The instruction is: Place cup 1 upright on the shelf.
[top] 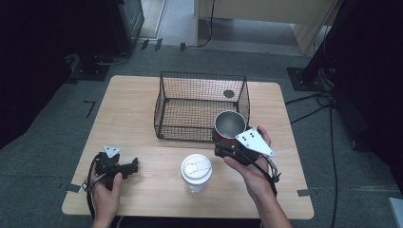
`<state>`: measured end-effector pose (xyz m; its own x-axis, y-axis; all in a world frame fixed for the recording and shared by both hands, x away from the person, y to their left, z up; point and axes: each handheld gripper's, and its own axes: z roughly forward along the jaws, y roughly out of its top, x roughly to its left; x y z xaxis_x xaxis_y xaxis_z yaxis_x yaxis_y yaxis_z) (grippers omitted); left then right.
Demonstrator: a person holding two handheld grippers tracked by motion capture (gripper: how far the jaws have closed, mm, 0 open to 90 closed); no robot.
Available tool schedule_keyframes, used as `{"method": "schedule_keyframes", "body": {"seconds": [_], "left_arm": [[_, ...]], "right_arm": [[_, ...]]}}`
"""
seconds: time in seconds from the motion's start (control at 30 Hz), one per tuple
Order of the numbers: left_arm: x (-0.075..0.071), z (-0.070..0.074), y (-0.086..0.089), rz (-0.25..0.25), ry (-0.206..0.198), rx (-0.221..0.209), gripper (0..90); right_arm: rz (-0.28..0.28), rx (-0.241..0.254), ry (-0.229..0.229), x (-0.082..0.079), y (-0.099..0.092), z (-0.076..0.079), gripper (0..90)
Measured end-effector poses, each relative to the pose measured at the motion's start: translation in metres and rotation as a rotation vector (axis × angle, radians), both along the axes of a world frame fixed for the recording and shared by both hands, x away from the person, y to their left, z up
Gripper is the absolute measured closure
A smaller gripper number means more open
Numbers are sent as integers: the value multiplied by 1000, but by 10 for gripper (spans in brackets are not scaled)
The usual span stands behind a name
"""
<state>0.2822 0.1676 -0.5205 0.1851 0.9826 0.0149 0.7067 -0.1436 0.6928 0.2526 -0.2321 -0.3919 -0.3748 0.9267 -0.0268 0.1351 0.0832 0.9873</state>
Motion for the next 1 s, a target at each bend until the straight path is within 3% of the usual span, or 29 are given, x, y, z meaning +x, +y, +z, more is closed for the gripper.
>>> {"method": "schedule_keyframes", "body": {"seconds": [0.1,0.53,0.7,1.0], "left_arm": [[0,0,0,0,0,0,0],[0,0,0,0,1,0,0],[0,0,0,-4,3,1,0],[0,0,0,-4,3,1,0]], "right_arm": [[0,-3,-31,4,4,1,74],[8,33,-62,27,15,6,73],[-24,64,-67,47,13,10,73],[-70,60,-102,78,11,11,73]]}}
